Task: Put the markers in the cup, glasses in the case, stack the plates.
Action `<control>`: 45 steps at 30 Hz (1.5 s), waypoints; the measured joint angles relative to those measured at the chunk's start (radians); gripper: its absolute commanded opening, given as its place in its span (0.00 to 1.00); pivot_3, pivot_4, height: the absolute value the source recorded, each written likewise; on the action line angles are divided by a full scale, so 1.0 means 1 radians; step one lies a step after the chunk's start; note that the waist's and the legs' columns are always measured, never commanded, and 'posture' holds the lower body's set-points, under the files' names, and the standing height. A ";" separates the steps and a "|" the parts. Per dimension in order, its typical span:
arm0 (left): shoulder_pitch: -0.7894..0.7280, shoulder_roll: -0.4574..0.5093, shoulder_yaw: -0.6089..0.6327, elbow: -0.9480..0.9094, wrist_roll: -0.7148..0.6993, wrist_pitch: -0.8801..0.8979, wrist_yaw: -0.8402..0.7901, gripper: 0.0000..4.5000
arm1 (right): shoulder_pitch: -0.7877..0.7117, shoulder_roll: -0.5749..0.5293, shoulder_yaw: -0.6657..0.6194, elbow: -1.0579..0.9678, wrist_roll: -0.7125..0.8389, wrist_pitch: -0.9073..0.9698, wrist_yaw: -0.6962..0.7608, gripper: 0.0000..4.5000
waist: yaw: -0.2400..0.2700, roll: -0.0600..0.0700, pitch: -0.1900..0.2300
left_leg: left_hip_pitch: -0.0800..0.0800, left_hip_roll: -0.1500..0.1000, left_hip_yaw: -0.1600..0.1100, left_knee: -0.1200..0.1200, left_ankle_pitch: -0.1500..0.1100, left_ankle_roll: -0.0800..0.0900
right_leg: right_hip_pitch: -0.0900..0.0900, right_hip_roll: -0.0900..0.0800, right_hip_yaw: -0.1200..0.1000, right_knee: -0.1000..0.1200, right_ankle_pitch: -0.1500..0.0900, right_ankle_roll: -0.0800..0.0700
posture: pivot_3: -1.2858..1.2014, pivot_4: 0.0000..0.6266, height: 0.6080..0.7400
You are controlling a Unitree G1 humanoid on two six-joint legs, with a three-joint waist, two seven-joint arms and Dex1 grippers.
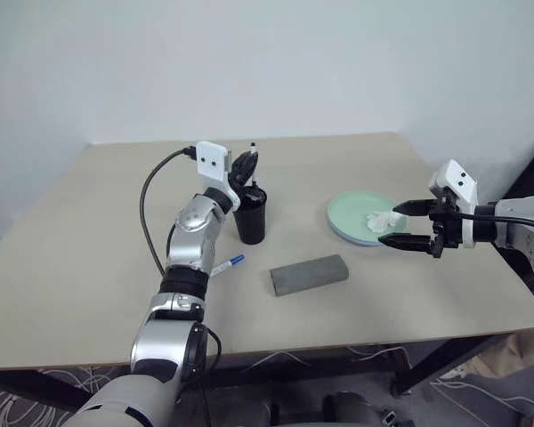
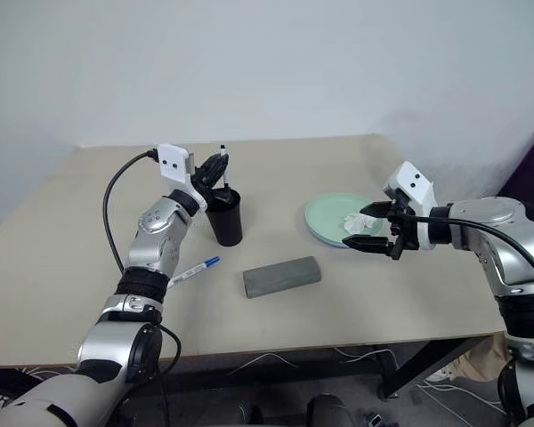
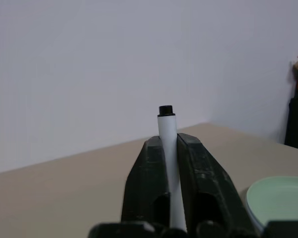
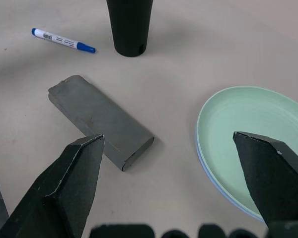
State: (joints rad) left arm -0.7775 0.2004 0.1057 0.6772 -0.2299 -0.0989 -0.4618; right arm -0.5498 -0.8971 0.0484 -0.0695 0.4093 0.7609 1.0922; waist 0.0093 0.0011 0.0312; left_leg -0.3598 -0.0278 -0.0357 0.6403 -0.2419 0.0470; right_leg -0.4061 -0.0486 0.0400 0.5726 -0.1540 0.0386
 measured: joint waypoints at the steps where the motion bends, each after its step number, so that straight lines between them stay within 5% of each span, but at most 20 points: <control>1: 0.004 0.001 0.001 0.005 0.000 -0.001 -0.003 0.33 | 0.000 0.000 0.000 0.000 0.000 0.000 -0.001 1.00 | 0.000 0.000 0.000 | 0.000 0.000 0.000 0.000 0.000 0.000 | 0.000 0.000 0.000 0.000 0.000 0.000 | 0.52 0.00 0.90; 7: 0.008 0.017 0.000 0.019 0.005 -0.008 -0.012 0.80 | 0.000 0.012 0.000 0.000 0.000 -0.001 -0.008 1.00 | 0.000 0.000 0.000 | 0.000 0.000 0.000 0.000 0.000 0.000 | 0.000 0.000 0.000 0.000 0.000 0.000 | 0.52 0.00 0.90; 12: 0.009 0.080 -0.003 -0.045 -0.020 0.080 -0.103 0.80 | 0.004 0.016 -0.001 0.000 0.000 -0.002 -0.015 1.00 | -0.001 0.000 0.000 | 0.000 0.000 0.000 -0.001 0.000 0.000 | -0.001 0.000 0.000 0.000 0.000 0.000 | 0.52 0.00 0.90; 19: 0.022 0.317 -0.062 -0.346 -0.131 0.403 -0.470 0.80 | 0.009 0.017 -0.002 0.001 0.001 -0.006 -0.022 1.00 | -0.009 0.000 0.000 | 0.000 0.001 0.000 -0.002 0.000 0.000 | -0.002 0.000 0.000 0.001 -0.001 -0.002 | 0.52 0.00 0.90; 26: 0.105 0.509 -0.185 -0.433 -0.088 0.545 -0.653 0.80 | 0.009 0.017 -0.002 0.005 0.001 -0.011 -0.019 1.00 | -0.010 0.001 0.000 | 0.001 0.002 0.000 -0.001 0.000 0.000 | -0.002 0.000 -0.001 0.001 -0.002 -0.003 | 0.52 0.00 0.90; 35: 0.181 0.548 -0.334 -0.430 0.073 0.602 -0.649 0.80 | -0.003 0.016 0.007 0.019 -0.001 -0.011 -0.003 1.00 | -0.007 0.000 0.000 | 0.000 0.003 0.000 -0.002 0.000 0.000 | -0.003 0.000 -0.001 0.001 -0.002 -0.003 | 0.52 0.00 0.90; 45: 0.065 0.532 -0.458 -0.273 0.212 0.698 -0.664 0.80 | 0.017 0.018 0.005 -0.022 0.003 0.006 -0.019 1.00 | -0.007 0.000 0.000 | 0.000 0.002 0.001 -0.002 0.000 0.000 | -0.003 0.000 -0.001 0.001 -0.002 -0.002 | 0.52 0.00 0.90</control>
State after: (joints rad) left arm -0.7129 0.7328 -0.3525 0.4046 -0.0182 0.5989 -1.1255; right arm -0.5328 -0.8794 0.0535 -0.0910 0.4123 0.7671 1.0727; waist 0.0024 0.0014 0.0313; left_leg -0.3599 -0.0254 -0.0352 0.6379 -0.2420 0.0470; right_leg -0.4095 -0.0487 0.0387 0.5738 -0.1558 0.0362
